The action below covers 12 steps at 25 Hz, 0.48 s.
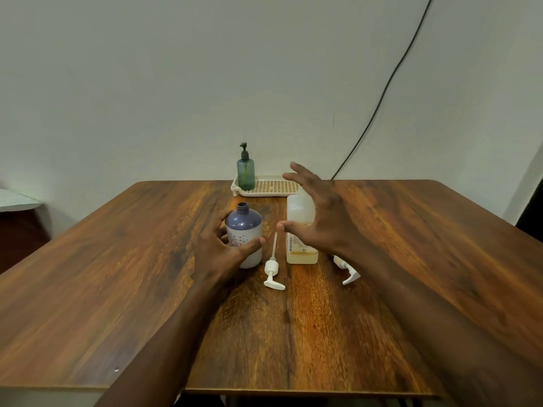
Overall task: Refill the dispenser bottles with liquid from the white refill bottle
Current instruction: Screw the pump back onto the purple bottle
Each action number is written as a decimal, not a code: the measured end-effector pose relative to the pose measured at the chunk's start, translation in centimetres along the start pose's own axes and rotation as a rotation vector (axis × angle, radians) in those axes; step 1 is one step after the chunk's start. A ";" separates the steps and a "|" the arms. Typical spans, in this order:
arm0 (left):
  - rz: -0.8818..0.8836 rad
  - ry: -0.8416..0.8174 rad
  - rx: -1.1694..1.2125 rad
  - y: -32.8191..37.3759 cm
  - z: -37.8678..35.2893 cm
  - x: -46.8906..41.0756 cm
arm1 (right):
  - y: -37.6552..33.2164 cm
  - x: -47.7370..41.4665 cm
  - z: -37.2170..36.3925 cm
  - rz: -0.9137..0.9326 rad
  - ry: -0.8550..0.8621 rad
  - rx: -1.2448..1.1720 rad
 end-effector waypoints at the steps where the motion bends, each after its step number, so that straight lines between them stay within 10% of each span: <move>1: 0.003 0.010 -0.008 0.1 0.5 0.2 | -0.5 -0.1 -0.3 0.047 -0.005 -0.013; 5: -0.035 0.041 -0.045 0.7 4.2 1.4 | -1.7 0.0 -1.9 0.165 -0.088 -0.125; 12: -0.091 0.069 -0.093 1.4 7.5 3.6 | -5.1 0.8 -6.2 0.193 -0.925 0.385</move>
Point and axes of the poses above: each hand's wrist, its own x-axis away from the middle knuckle, its own z-axis out of the back of the hand, y = z × x, the point moved 1 cm from there along -x, towards the middle knuckle, and after that the axes turned 8 degrees about x, right-handed, at the moved point
